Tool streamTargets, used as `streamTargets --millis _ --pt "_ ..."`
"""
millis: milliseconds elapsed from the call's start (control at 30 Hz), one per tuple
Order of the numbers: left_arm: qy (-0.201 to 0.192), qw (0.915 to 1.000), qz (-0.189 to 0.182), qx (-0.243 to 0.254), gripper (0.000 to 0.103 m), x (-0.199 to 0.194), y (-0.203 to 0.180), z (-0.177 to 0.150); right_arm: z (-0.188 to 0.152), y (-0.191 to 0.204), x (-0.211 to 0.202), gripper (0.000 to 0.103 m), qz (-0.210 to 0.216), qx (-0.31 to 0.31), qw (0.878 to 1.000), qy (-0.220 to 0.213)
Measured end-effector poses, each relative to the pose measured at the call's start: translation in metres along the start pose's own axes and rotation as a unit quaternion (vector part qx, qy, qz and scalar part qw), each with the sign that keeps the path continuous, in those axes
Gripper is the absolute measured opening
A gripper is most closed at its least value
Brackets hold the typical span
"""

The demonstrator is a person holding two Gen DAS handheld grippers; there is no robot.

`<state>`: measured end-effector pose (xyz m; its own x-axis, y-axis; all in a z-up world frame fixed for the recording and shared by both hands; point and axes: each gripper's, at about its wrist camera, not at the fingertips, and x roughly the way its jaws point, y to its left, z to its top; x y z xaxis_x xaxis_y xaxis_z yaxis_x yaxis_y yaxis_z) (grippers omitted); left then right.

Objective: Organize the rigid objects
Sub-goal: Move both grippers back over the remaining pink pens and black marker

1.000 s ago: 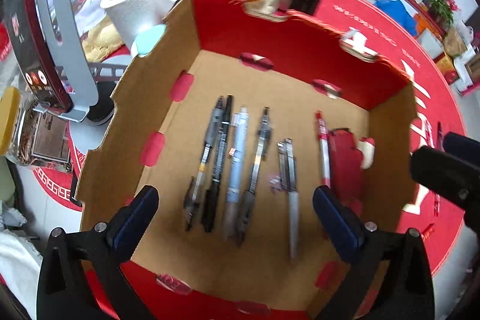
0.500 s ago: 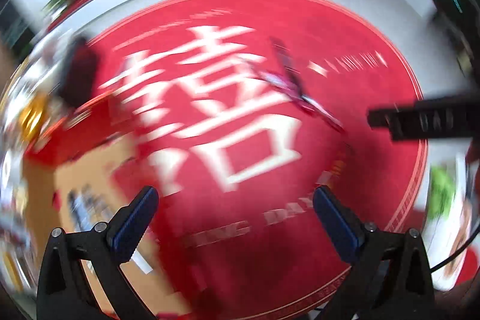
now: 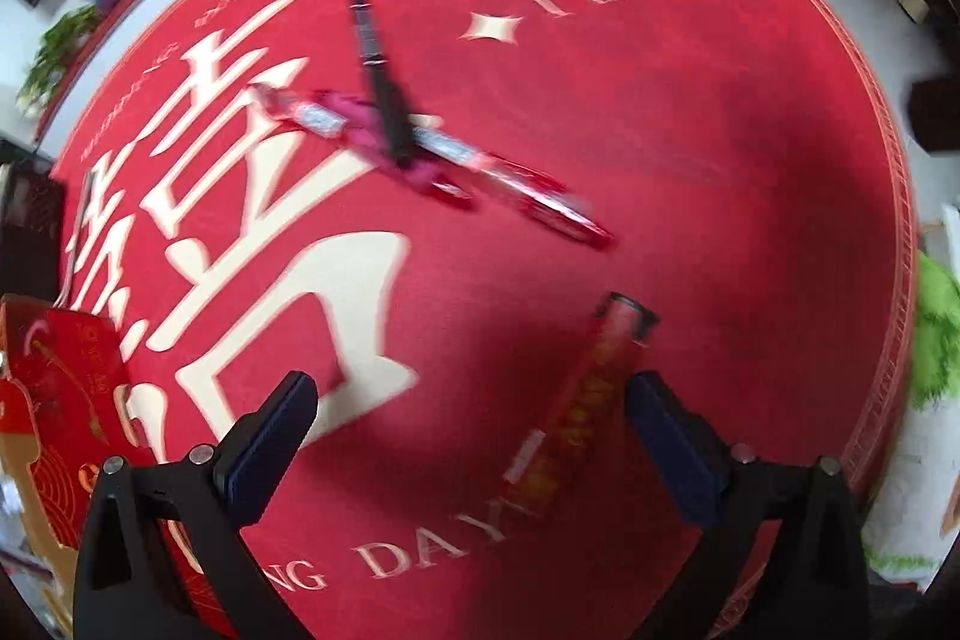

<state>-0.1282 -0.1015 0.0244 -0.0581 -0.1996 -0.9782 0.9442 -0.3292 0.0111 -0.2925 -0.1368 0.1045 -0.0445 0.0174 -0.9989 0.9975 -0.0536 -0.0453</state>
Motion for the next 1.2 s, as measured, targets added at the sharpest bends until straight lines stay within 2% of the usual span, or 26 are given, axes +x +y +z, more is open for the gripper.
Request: streamTargets --millis 67,133,267,367,567,733,867,1000,1100,1200 --pt "-0.005 0.9989 0.036 -0.028 0.103 0.002 0.019 0.002 0.003 0.001 0.001 0.084 0.005 -0.003 1.000 -0.001" --pt "0.001 0.9953 0.058 -0.078 0.103 0.007 0.049 0.001 0.005 0.005 0.001 0.084 0.010 -0.009 1.000 0.000" --pt "0.027 0.9842 0.056 -0.166 0.103 0.016 0.099 -0.005 0.014 0.017 0.005 0.084 0.027 -0.022 0.999 -0.001" --pt "0.030 0.9784 0.047 -0.199 0.103 0.015 0.113 -0.009 0.028 0.033 0.012 0.084 0.043 -0.030 0.999 0.003" --pt "0.030 0.9751 0.040 -0.216 0.103 0.018 0.112 -0.010 0.076 0.089 0.028 0.084 0.072 -0.058 0.996 -0.001" --pt "0.039 0.9678 0.033 -0.247 0.103 0.021 0.120 -0.010 0.109 0.134 0.049 0.084 0.065 -0.083 0.994 -0.009" --pt "0.050 0.9606 0.027 -0.272 0.103 0.025 0.135 -0.016 0.122 0.163 0.076 0.084 0.045 -0.115 0.992 -0.005" --pt "0.052 0.9564 0.025 -0.286 0.103 0.028 0.144 -0.028 0.116 0.168 0.085 0.083 0.018 -0.152 0.988 -0.002" --pt "0.055 0.9550 0.019 -0.291 0.103 0.029 0.147 -0.030 0.106 0.148 0.088 0.080 -0.001 -0.155 0.988 0.017" --pt "0.058 0.9528 0.015 -0.298 0.103 0.031 0.152 -0.031 0.102 0.122 0.088 0.080 -0.011 -0.151 0.988 0.012"
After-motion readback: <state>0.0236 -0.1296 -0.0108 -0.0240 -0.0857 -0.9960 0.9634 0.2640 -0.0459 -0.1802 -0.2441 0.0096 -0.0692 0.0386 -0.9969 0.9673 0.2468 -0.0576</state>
